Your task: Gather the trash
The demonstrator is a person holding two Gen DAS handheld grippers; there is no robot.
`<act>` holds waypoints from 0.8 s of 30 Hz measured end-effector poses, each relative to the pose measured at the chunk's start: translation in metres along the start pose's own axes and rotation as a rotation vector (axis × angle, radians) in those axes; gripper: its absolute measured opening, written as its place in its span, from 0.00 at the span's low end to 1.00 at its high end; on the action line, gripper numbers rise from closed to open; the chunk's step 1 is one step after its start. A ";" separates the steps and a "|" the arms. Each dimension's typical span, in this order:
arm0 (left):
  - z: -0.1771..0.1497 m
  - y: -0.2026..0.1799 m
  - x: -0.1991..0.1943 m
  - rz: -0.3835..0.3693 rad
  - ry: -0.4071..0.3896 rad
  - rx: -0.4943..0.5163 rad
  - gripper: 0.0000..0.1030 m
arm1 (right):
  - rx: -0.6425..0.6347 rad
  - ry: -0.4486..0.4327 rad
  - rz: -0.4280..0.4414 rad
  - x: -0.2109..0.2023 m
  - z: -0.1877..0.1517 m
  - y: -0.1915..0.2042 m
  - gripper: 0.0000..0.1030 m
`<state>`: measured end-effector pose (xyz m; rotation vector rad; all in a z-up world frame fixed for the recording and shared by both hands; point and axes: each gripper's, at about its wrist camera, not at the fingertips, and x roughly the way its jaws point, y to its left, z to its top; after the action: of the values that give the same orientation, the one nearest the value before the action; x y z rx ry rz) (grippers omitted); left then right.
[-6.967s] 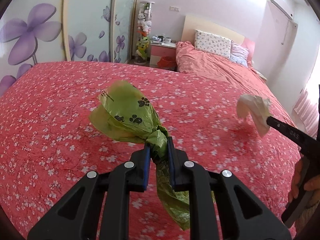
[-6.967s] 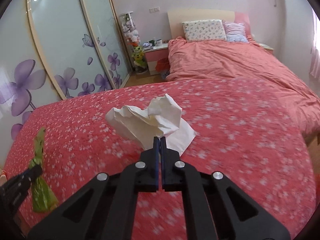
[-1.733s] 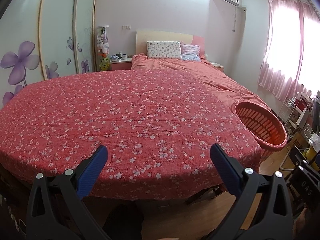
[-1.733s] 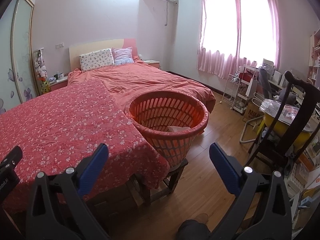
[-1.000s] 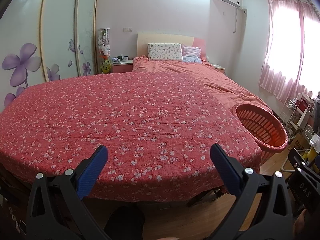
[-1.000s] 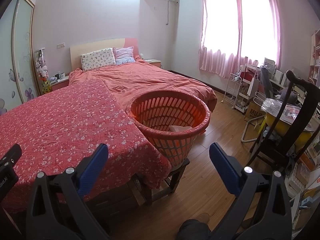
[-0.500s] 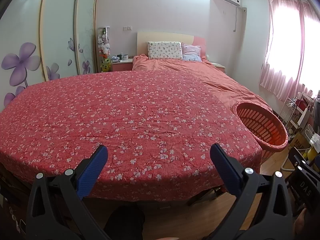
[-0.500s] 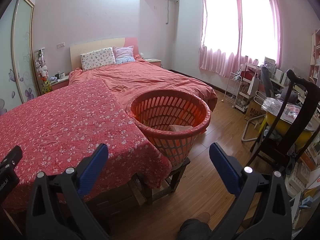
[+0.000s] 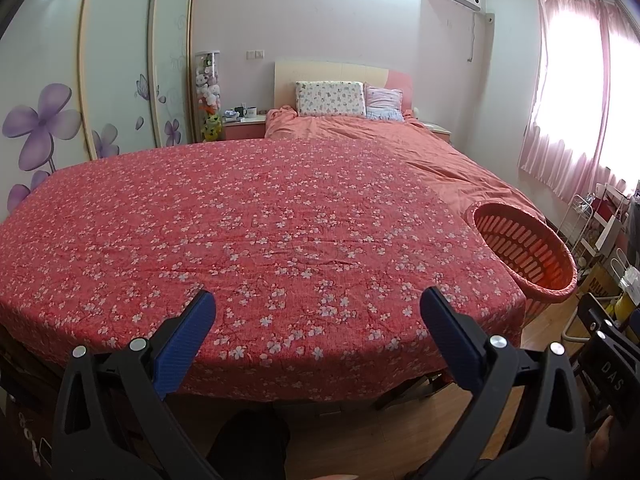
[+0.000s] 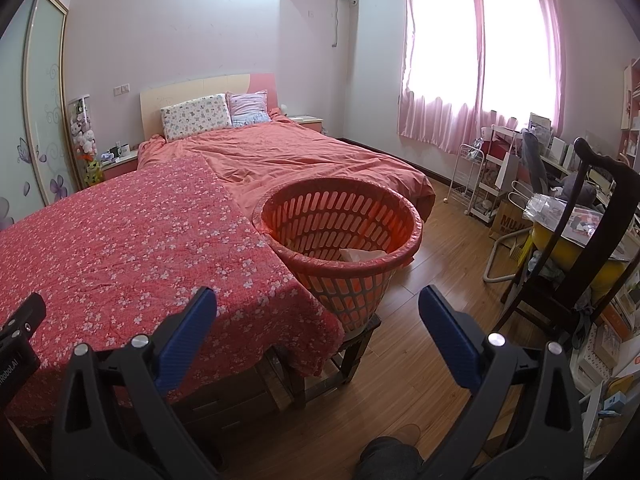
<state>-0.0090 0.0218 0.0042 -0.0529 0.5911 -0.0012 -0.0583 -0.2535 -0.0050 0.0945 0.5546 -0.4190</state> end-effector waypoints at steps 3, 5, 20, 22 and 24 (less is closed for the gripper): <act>0.000 0.001 0.000 -0.001 0.001 0.000 0.98 | 0.000 0.001 0.000 0.000 0.000 0.000 0.96; 0.000 0.001 0.001 -0.001 0.003 0.000 0.98 | 0.001 0.001 0.001 0.001 0.000 0.000 0.96; 0.001 0.003 0.001 0.004 0.004 -0.004 0.98 | 0.001 0.004 0.001 0.001 0.000 0.001 0.96; 0.001 0.003 0.001 0.005 0.005 -0.003 0.98 | 0.001 0.004 0.002 0.001 -0.002 0.001 0.96; 0.001 0.004 0.000 0.005 0.005 -0.002 0.98 | 0.001 0.004 0.003 0.002 -0.002 0.002 0.96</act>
<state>-0.0082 0.0253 0.0047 -0.0535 0.5966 0.0044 -0.0573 -0.2523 -0.0082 0.0970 0.5586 -0.4163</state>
